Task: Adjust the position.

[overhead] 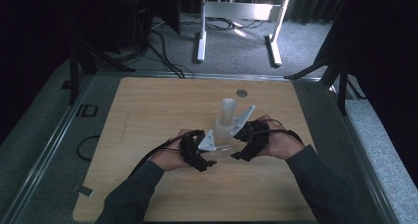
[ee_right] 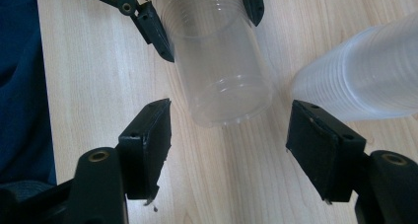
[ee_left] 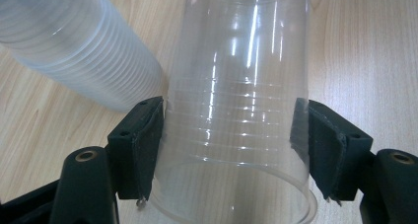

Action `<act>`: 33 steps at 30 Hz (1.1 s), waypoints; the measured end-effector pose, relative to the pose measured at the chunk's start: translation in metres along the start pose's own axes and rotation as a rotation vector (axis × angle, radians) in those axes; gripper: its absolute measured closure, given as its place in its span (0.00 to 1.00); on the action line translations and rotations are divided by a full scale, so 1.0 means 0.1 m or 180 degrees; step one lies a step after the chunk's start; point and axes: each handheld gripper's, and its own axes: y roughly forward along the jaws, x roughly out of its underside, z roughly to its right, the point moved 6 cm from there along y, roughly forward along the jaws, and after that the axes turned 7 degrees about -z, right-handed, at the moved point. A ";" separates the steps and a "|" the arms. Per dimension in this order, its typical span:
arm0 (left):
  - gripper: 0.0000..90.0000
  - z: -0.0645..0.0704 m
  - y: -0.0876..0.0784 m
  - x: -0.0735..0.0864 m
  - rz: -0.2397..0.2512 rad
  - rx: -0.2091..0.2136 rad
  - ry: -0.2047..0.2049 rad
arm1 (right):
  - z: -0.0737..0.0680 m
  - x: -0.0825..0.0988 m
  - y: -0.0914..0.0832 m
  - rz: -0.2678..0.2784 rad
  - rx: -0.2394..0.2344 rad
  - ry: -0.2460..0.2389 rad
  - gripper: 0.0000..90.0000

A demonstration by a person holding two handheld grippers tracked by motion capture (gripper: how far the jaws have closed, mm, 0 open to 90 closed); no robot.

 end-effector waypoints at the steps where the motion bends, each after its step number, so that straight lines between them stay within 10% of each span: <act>1: 0.33 0.01 0.00 0.00 -0.0009 -0.0004 0.0012 | -0.01 0.00 0.01 -0.0004 -0.0012 0.0012 0.36; 33: 0.33 0.13 0.04 -0.12 -0.0136 -0.0122 0.0249 | -0.09 -0.02 0.32 -0.0309 -0.0172 -0.0067 0.31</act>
